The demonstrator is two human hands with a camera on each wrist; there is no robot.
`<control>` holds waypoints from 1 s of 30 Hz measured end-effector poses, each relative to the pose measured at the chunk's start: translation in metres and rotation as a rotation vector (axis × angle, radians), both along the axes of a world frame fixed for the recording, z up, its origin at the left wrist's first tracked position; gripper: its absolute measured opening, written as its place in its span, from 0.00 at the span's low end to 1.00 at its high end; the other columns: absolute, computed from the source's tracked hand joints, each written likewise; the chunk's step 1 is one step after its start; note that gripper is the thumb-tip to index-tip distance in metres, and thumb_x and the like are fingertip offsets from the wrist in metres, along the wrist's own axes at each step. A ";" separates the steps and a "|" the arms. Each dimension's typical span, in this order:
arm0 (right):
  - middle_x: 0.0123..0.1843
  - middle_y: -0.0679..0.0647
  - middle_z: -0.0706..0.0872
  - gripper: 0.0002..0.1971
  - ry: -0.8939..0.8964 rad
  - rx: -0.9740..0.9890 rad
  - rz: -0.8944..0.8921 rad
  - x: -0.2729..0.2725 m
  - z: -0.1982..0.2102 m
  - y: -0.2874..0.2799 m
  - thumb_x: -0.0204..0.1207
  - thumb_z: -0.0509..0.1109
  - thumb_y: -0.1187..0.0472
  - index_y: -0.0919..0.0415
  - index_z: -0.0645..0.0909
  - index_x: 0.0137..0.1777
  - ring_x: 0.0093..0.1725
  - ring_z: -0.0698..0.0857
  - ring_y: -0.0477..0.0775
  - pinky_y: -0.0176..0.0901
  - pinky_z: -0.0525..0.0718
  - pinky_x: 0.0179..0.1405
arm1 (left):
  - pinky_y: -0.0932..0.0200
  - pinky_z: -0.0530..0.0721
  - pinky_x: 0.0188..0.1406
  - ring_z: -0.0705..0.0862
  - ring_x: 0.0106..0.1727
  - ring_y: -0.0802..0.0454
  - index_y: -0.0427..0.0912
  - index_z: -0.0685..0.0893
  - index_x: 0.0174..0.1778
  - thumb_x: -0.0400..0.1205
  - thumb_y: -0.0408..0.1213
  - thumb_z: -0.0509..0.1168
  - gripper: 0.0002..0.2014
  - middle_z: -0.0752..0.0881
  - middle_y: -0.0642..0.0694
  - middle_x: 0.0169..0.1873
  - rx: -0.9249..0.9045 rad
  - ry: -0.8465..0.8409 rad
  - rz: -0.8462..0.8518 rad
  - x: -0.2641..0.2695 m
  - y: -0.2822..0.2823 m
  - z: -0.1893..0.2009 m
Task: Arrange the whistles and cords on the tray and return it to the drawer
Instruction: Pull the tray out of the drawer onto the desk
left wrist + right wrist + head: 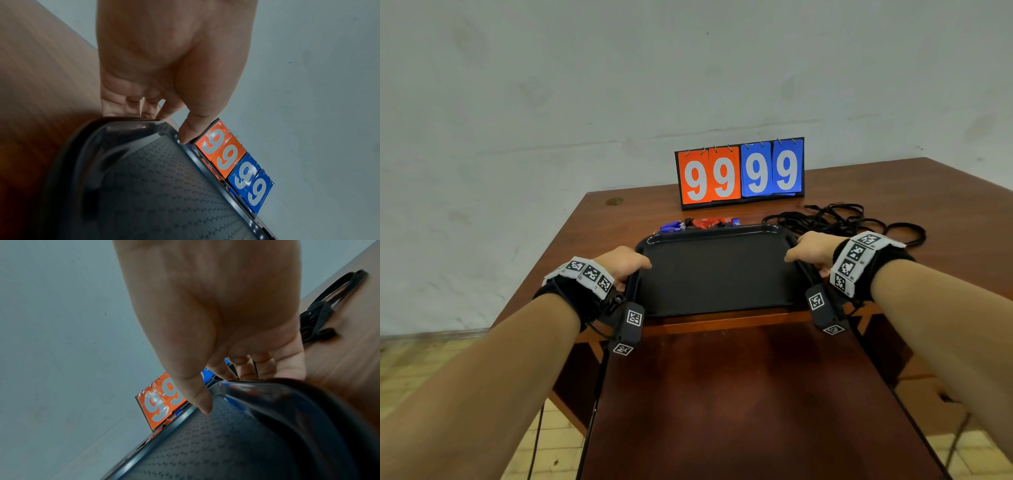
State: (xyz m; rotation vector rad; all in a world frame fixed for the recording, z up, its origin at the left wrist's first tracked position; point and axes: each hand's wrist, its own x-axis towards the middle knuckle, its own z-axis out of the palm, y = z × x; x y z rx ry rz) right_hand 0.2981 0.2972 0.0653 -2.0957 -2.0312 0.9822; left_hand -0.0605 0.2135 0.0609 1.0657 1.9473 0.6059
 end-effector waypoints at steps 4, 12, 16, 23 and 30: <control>0.58 0.64 0.84 0.23 -0.011 0.005 -0.005 -0.002 -0.001 0.004 0.78 0.71 0.53 0.67 0.77 0.67 0.48 0.82 0.63 0.46 0.78 0.36 | 0.32 0.87 0.57 0.89 0.54 0.32 0.35 0.84 0.58 0.78 0.36 0.68 0.14 0.90 0.34 0.53 -0.002 0.014 0.010 0.000 0.003 0.001; 0.61 0.65 0.86 0.22 0.140 0.060 -0.046 -0.001 -0.006 -0.003 0.72 0.75 0.58 0.68 0.80 0.64 0.57 0.86 0.65 0.57 0.86 0.60 | 0.30 0.87 0.54 0.90 0.50 0.29 0.31 0.84 0.54 0.74 0.33 0.70 0.14 0.90 0.30 0.48 0.021 -0.009 0.023 0.005 -0.003 0.001; 0.71 0.63 0.79 0.30 0.154 0.094 -0.044 -0.007 0.011 -0.036 0.74 0.74 0.62 0.68 0.71 0.76 0.68 0.80 0.65 0.54 0.80 0.68 | 0.27 0.86 0.55 0.89 0.54 0.27 0.28 0.84 0.60 0.64 0.34 0.74 0.27 0.88 0.26 0.54 0.066 0.039 0.016 -0.011 0.013 -0.020; 0.82 0.60 0.68 0.36 0.140 0.174 0.059 -0.016 0.036 -0.058 0.78 0.72 0.62 0.63 0.61 0.84 0.79 0.70 0.60 0.49 0.70 0.74 | 0.50 0.83 0.59 0.83 0.54 0.44 0.34 0.82 0.52 0.78 0.35 0.70 0.11 0.85 0.41 0.53 0.124 0.209 -0.103 0.043 -0.036 0.042; 0.82 0.59 0.69 0.34 0.180 0.211 0.133 -0.033 0.043 -0.036 0.77 0.72 0.62 0.60 0.65 0.83 0.79 0.70 0.59 0.52 0.69 0.76 | 0.44 0.82 0.62 0.79 0.48 0.46 0.41 0.80 0.45 0.79 0.31 0.66 0.03 0.80 0.40 0.46 0.244 0.290 -0.186 0.061 -0.007 0.047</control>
